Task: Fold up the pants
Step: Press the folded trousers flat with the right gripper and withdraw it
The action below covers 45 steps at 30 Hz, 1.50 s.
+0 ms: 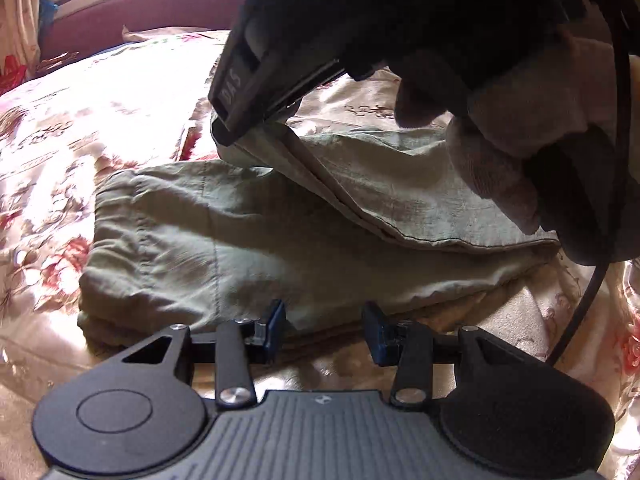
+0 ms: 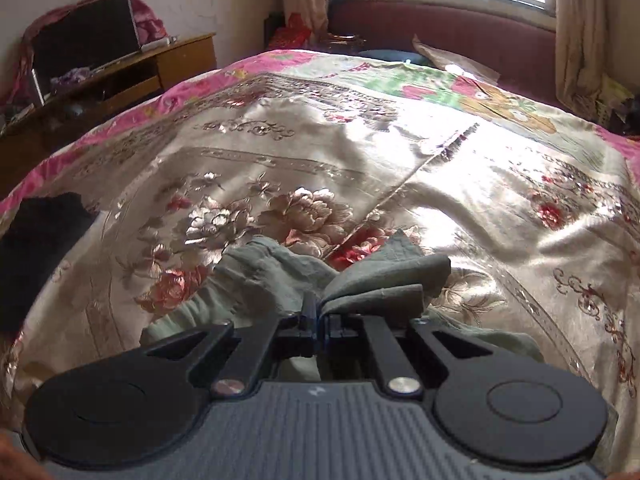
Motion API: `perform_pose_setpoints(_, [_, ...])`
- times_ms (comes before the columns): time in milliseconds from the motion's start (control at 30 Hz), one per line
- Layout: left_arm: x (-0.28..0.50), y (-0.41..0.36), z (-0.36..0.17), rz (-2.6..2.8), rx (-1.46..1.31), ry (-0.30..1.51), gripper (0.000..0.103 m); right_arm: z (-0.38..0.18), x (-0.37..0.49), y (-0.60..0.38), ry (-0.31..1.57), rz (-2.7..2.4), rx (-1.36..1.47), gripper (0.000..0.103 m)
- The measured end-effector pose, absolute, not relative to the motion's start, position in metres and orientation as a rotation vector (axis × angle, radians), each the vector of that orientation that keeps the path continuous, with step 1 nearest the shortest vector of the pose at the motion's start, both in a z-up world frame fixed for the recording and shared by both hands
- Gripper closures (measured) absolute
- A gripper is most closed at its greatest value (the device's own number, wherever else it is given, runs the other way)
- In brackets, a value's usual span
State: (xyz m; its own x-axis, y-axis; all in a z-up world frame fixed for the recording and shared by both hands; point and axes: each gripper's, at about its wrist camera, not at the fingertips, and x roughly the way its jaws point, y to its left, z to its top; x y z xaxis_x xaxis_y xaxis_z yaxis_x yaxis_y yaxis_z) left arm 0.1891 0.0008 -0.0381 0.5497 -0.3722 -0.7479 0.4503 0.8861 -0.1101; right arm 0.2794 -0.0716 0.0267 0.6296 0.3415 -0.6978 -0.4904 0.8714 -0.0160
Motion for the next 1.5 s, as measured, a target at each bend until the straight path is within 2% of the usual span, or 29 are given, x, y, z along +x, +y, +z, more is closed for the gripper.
perform_pose_setpoints(233, [0.177, 0.032, -0.05, -0.429, 0.05, 0.88, 0.046, 0.0, 0.243, -0.003, 0.659, 0.584, -0.542, 0.097])
perform_pose_setpoints(333, [0.173, 0.036, -0.048, -0.426, 0.039, 0.874, 0.046, -0.011, 0.239, 0.013, 0.683, 0.585, -0.612, 0.096])
perform_pose_setpoints(433, [0.169, 0.038, -0.045, -0.425, 0.046, 0.865, 0.046, -0.013, 0.233, 0.016, 0.686, 0.599, -0.619, 0.091])
perform_pose_setpoints(500, [0.164, 0.041, -0.042, -0.427, 0.049, 0.862, 0.046, -0.01, 0.228, 0.018, 0.664, 0.603, -0.627, 0.077])
perform_pose_setpoints(733, [0.147, 0.059, -0.03, -0.413, 0.085, 0.856, 0.046, 0.005, 0.211, 0.001, 0.609, 0.656, -0.664, 0.077])
perform_pose_setpoints(933, [0.164, 0.078, 0.008, -0.357, 0.104, 0.726, 0.046, 0.019, 0.235, -0.065, 0.748, 0.464, -0.428, 0.076])
perform_pose_setpoints(1100, [0.225, 0.052, 0.017, -0.384, 0.117, 0.616, 0.046, 0.002, 0.266, -0.122, 0.814, 0.254, -0.268, 0.075])
perform_pose_setpoints(1367, [0.28, 0.023, -0.044, -0.368, 0.214, 0.782, 0.046, -0.034, 0.305, -0.219, 0.922, 0.024, -0.028, 0.076])
perform_pose_setpoints(1500, [0.274, 0.033, -0.046, -0.342, 0.218, 0.809, 0.045, -0.034, 0.298, -0.245, 0.927, 0.01, 0.0, 0.079])
